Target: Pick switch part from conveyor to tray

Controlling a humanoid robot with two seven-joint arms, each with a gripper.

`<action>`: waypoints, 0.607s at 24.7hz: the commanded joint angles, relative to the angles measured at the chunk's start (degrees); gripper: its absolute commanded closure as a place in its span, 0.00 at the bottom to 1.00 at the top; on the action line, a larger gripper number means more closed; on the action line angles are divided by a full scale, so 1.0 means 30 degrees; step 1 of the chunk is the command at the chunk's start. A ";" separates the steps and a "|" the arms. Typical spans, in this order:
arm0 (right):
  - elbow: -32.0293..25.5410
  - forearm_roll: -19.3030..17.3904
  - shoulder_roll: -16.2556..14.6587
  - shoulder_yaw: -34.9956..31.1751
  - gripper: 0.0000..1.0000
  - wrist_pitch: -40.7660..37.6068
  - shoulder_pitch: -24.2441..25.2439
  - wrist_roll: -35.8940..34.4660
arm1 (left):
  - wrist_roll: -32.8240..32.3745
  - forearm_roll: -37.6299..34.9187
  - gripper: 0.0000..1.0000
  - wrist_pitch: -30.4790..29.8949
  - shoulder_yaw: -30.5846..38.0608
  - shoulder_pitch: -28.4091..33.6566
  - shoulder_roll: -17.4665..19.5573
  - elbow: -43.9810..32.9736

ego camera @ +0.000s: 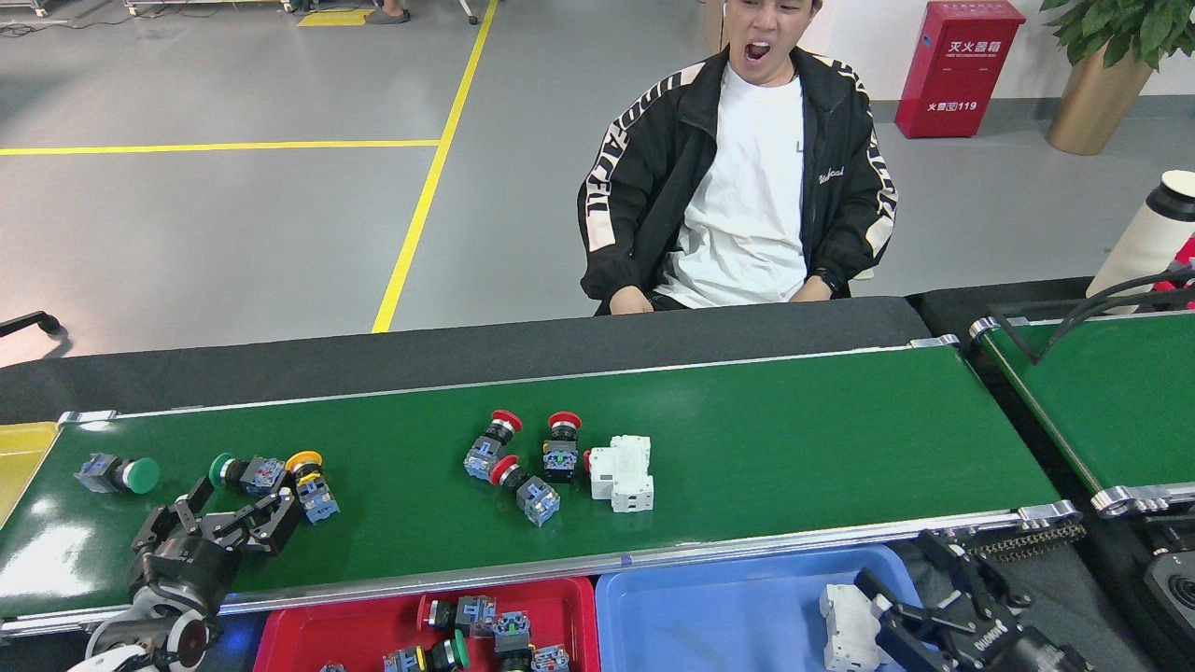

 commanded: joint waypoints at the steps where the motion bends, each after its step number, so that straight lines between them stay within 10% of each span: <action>1: -0.0314 0.0731 0.0538 0.0092 0.00 0.2013 -0.0727 0.0181 | 0.0647 -0.0030 0.05 0.0481 -0.0496 -0.0758 0.0566 0.0484; 7: -0.0197 0.4979 0.3057 0.2612 0.00 1.1329 -0.2016 -0.0288 | 0.1467 -0.0030 0.77 0.0540 -0.2576 -0.1021 0.1913 0.1597; 11: -0.0460 0.6004 0.3028 0.5746 0.00 1.6515 -0.1166 -0.2544 | 0.1497 0.0028 0.85 0.0364 -0.3074 -0.0640 0.2001 0.1568; 15: -0.2570 0.5770 0.1153 0.6332 0.00 1.5313 0.1500 -0.2983 | 0.1467 0.0907 0.89 -0.0632 -0.2400 -0.0377 0.2060 0.1099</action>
